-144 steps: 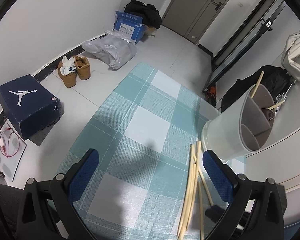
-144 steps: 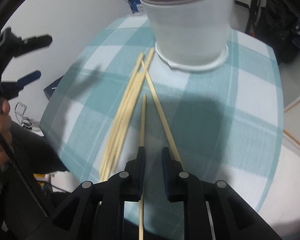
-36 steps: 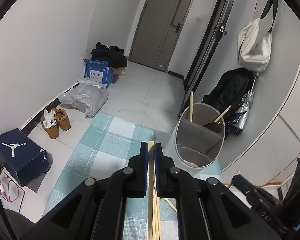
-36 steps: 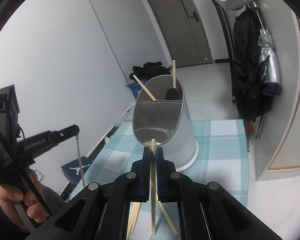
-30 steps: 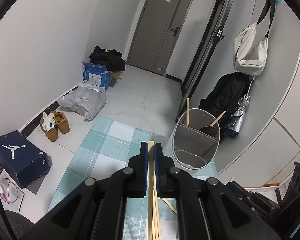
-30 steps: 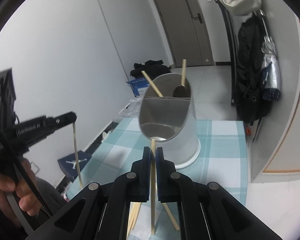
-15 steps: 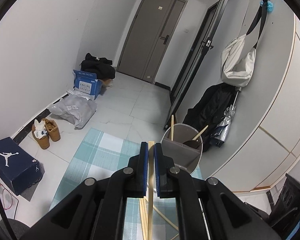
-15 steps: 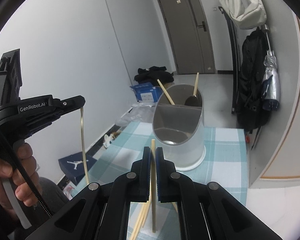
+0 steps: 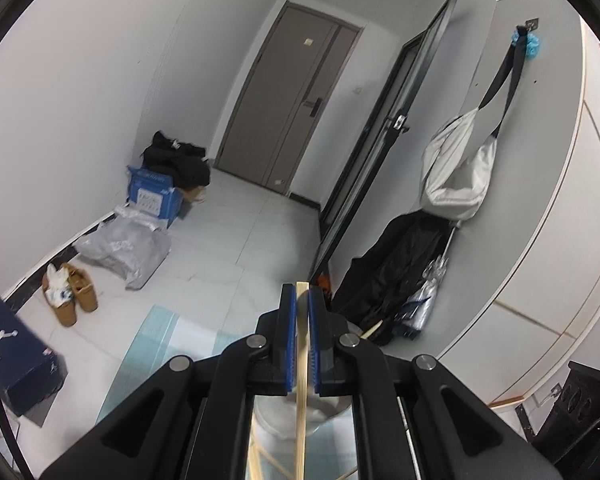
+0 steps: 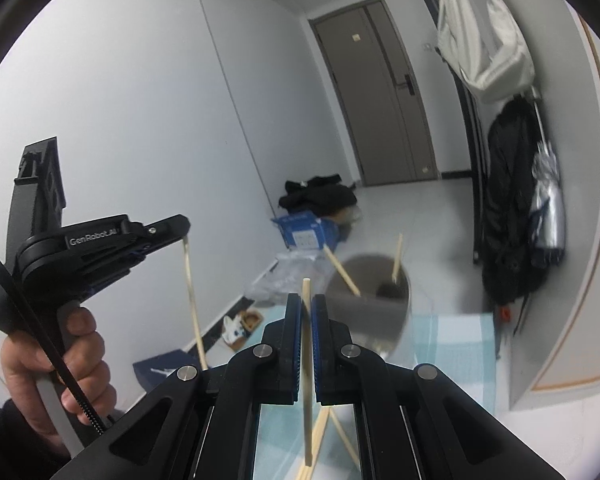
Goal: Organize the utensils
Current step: 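Raise both held chopsticks up over the white holder, then lower both chopsticks into the holder and open both grippers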
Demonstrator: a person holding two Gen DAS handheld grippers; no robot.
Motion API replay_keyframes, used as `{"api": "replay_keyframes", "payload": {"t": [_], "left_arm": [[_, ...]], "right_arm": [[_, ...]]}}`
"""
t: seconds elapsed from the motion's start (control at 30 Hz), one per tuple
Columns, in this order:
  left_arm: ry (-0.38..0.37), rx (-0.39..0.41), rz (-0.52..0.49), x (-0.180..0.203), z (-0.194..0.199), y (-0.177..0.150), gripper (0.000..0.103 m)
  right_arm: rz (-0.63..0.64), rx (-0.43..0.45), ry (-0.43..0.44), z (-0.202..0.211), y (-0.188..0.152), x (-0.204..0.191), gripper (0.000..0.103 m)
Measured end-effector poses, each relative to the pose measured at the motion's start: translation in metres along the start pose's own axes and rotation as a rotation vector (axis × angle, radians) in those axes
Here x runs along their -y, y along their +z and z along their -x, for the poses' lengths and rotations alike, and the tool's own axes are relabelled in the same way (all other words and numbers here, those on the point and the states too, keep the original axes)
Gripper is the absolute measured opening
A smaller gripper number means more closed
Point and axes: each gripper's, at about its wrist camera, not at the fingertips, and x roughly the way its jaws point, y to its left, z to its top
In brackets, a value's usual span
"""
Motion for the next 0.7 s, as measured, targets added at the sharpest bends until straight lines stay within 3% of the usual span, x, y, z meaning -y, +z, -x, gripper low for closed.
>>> {"api": "replay_keyframes", "payload": {"t": [0.43, 0.7], "left_arm": [[-0.062, 0.093, 0.023, 0.011, -0.040, 0.038, 0.003], [-0.039, 0.126, 0.033, 0.007, -0.079, 0.043, 0.003]], "right_arm": [[0.020, 0.102, 0.008, -0.009, 0.091, 0.024, 0.004], [0.022, 0.155, -0.031, -0.038, 0.126, 0.044, 0.004]]}}
